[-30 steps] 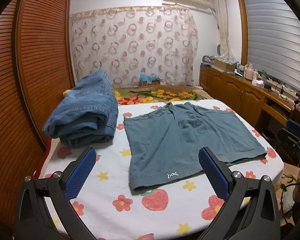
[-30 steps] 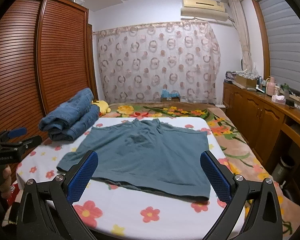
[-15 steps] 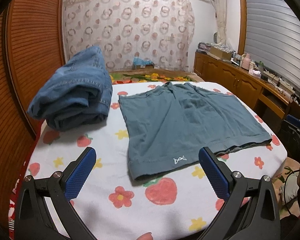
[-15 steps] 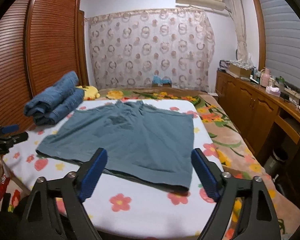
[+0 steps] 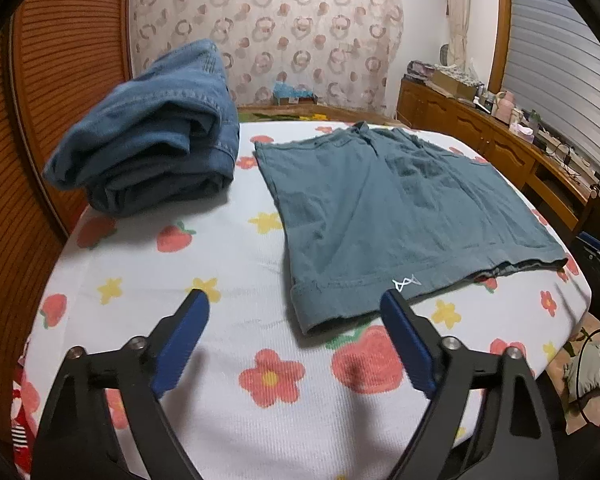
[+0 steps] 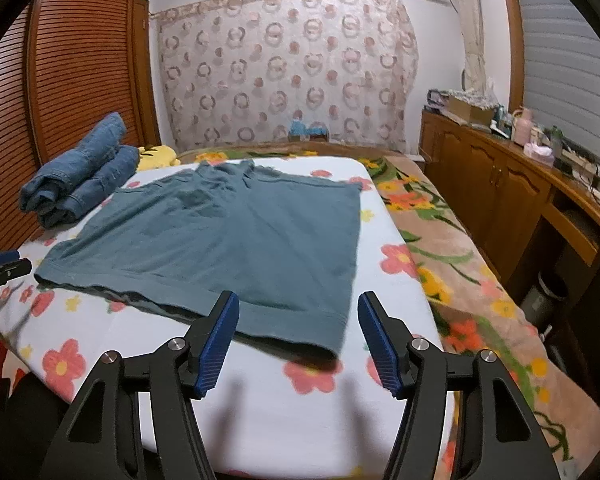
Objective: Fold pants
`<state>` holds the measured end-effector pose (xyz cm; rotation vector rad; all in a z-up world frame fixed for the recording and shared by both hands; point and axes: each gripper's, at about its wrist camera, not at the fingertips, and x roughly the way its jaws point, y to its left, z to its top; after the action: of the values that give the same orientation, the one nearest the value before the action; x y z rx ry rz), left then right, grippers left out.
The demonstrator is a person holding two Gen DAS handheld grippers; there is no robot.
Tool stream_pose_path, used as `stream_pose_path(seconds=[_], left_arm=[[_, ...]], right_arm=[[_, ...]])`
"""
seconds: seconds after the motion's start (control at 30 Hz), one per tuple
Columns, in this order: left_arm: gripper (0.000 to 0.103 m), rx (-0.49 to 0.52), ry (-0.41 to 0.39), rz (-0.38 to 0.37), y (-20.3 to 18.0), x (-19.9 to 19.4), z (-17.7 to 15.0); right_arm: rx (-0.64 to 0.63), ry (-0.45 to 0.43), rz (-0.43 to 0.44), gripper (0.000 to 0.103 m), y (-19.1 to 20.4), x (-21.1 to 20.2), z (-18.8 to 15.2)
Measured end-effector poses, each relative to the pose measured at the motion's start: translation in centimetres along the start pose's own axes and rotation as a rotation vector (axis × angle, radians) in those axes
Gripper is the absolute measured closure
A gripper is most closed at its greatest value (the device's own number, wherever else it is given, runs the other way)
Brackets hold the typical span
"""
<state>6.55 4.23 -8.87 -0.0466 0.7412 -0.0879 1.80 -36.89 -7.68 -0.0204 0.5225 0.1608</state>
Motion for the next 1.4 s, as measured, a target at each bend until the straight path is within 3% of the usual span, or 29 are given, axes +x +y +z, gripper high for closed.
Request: stream_pose_path(seconds=[0.3, 0.53, 0.7, 0.8, 0.9, 1.13, 1.4], left_arm=[[0.039, -0.011, 0.05, -0.043, 0.1, 1.4, -0.3], [0.044, -0.011, 0.073, -0.059, 0.1, 2.2, -0.4], [0.061, 0.005, 0.07, -0.071, -0.1, 2.2, -0.3], [0.072, 0.005, 0.067, -0.09, -0.2, 2.1, -0.4], [0.074, 0.016, 0.066, -0.092, -0.4, 2.0, -0.4], [0.085, 0.007, 0.057, -0.114, -0.3, 1.4, -0.5], [0.092, 0.01, 0.046, -0.148, -0.7, 0.2, -0.4]], right_arm=[[0.048, 0.048, 0.01, 0.04, -0.6, 0.8, 1.3], [0.074, 0.079, 0.04, 0.053, -1.1, 1.5, 1.6], [0.074, 0.088, 0.025, 0.059, -1.7, 1.9, 1.8], [0.072, 0.087, 0.029, 0.073, -1.8, 2.0, 1.9], [0.066, 0.092, 0.055, 0.087, -1.9, 2.3, 2.1], [0.077, 0.084, 0.081, 0.095, -2.2, 2.1, 2.2], [0.083, 0.062, 0.098, 0.097, -2.1, 0.9, 2.4]])
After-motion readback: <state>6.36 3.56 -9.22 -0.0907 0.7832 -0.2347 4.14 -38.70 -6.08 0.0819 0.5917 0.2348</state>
